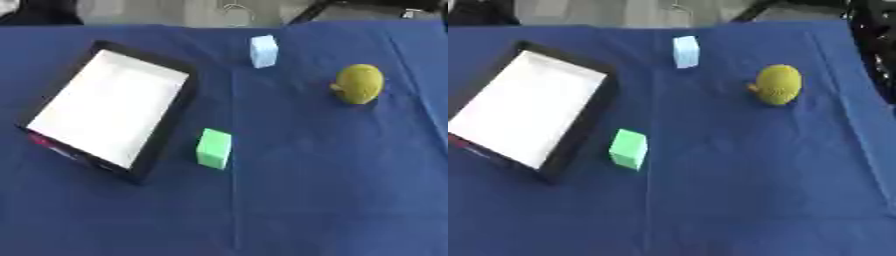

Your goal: Pick up objects on the table and place them in the box.

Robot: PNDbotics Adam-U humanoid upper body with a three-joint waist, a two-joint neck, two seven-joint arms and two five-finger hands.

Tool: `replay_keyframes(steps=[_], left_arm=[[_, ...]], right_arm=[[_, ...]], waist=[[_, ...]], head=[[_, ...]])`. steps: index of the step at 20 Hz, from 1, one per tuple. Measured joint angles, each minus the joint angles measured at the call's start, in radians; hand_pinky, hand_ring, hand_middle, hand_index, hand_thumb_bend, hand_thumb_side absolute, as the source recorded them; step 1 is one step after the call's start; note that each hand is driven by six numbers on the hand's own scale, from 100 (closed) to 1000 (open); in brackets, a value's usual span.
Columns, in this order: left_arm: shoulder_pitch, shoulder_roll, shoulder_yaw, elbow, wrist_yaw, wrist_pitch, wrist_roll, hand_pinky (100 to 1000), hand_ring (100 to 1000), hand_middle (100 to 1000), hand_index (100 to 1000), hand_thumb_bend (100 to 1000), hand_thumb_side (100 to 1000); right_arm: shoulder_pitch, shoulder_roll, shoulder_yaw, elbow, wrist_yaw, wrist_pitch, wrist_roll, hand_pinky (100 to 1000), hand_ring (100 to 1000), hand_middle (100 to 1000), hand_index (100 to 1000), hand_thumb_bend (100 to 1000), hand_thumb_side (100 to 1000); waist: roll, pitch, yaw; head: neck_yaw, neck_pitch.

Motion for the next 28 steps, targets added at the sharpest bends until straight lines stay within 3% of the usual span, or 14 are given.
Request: replay_keyframes(steps=[4,8,11,13,20,25,28], left_arm=[[0.016,0.016,-0.01,-0.023,-0.021,0.028,0.001,627,756,843,905,695,633],[0.089,0.06,-0.019,-0.142,-0.02,0.077,-0.002,635,794,859,914,696,605],[0.199,0.081,-0.019,-0.321,0.025,0.125,0.03,659,818,882,926,668,636],[0.293,0.088,-0.018,-0.482,0.041,0.169,0.073,666,819,883,926,674,611],[0.572,0.068,0.003,-1.009,-0.018,0.321,0.217,666,814,876,921,676,610],[0.659,0.06,0.007,-1.167,-0.031,0.371,0.24,666,813,874,918,675,614],[0.672,0.06,0.007,-1.196,-0.03,0.383,0.24,665,813,874,917,672,615]], right_arm=[[0.002,-0.009,0.005,-0.017,0.0,0.007,0.015,942,851,795,850,385,498],[0.026,-0.034,0.015,-0.07,0.005,0.02,0.037,943,863,812,853,385,495],[0.005,-0.031,0.022,-0.097,0.039,0.04,0.038,943,871,823,857,384,493],[-0.011,-0.014,0.028,-0.109,0.081,0.053,0.04,943,874,829,859,390,491],[-0.014,-0.007,0.049,-0.17,0.187,0.066,0.069,941,877,832,861,397,485],[-0.008,-0.031,0.079,-0.225,0.298,0.049,0.123,937,897,848,880,440,471],[-0.013,-0.042,0.103,-0.255,0.446,0.0,0.241,937,912,856,879,453,440]], waist=[[0.0,0.0,-0.001],[0.0,0.002,-0.002],[0.001,0.021,-0.007],[0.001,0.029,-0.009],[0.001,0.05,-0.012],[0.001,0.051,-0.006],[0.001,0.051,-0.005]], head=[[0.007,0.0],[0.009,0.0],[0.009,0.0],[0.01,-0.001],[0.011,-0.011],[0.016,-0.027],[0.016,-0.037]])
